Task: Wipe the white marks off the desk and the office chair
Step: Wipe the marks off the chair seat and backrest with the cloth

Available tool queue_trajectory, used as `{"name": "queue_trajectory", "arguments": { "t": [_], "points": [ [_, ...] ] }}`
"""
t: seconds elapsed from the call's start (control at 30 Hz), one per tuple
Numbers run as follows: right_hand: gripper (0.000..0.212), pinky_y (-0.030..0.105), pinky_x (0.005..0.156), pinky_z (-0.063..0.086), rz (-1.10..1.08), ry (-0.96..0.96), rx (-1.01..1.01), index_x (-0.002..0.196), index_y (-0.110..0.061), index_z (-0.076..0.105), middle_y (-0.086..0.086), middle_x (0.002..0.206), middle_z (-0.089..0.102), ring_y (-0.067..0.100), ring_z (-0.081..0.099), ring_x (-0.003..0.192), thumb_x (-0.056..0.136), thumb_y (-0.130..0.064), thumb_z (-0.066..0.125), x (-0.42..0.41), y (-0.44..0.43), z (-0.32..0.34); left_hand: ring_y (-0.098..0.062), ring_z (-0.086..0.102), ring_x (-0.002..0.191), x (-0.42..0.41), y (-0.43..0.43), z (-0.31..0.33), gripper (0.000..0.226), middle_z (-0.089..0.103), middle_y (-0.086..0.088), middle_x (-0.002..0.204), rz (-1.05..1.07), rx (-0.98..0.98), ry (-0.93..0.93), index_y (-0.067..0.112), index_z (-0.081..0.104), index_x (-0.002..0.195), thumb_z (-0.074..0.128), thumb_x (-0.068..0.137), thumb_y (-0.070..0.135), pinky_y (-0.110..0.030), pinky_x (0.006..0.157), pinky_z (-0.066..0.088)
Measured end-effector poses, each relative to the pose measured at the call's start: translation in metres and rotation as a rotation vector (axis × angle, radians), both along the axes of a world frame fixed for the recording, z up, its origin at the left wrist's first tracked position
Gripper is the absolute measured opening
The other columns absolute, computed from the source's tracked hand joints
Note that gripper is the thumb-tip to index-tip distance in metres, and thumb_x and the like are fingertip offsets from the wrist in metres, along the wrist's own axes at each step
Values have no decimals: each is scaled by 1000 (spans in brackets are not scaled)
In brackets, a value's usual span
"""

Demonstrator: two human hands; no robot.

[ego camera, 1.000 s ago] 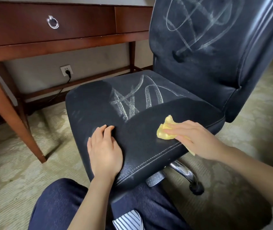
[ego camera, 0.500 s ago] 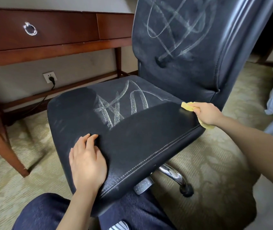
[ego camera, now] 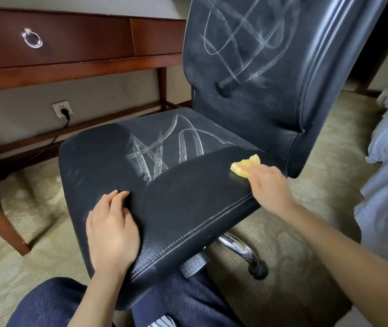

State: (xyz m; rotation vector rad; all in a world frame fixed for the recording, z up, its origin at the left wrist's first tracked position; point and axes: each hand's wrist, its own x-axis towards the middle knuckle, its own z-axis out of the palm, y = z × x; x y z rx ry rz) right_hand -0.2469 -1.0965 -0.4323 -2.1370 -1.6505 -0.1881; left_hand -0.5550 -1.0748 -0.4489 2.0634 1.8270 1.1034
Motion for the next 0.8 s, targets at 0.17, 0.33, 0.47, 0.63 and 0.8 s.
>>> {"name": "queue_trajectory", "arguments": {
  "t": [0.17,0.33,0.47,0.63,0.8],
  "points": [
    [38,30,90,37,142,111,88,120,-28,65,-4,118,65,25,52,95,94,-7,48,-58,-24,-5,-32,44,126,1,1,-1,36,55,-13,131,6,-4,-14,7,61,119,49,88,-4,-46,108,29],
    [33,34,94,40,308,188,126,113,-27,68,-7,113,65,26,53,101,86,-13,55,-108,-43,-9,-30,43,126,1,1,-2,36,54,-11,132,13,-4,-10,9,60,120,48,88,-2,-44,108,29],
    [29,40,94,44,479,212,237,110,-21,70,-4,114,65,26,54,103,85,-13,59,-136,-62,-22,-29,42,126,1,2,-3,37,53,-9,133,11,-9,-7,10,59,121,46,89,-2,-44,108,29],
    [32,35,88,49,450,51,307,115,-31,64,-11,121,63,24,59,99,88,-15,55,-112,-65,-21,-29,41,128,1,1,-2,36,53,-10,133,9,-22,-11,9,59,121,46,89,-2,-46,109,28],
    [42,37,84,50,74,78,118,125,-39,57,-14,128,58,24,55,100,95,-12,47,-38,-35,-5,-31,40,130,2,1,-2,37,53,-12,134,7,-37,-16,8,60,121,46,89,-2,-49,110,28]
  ]
}}
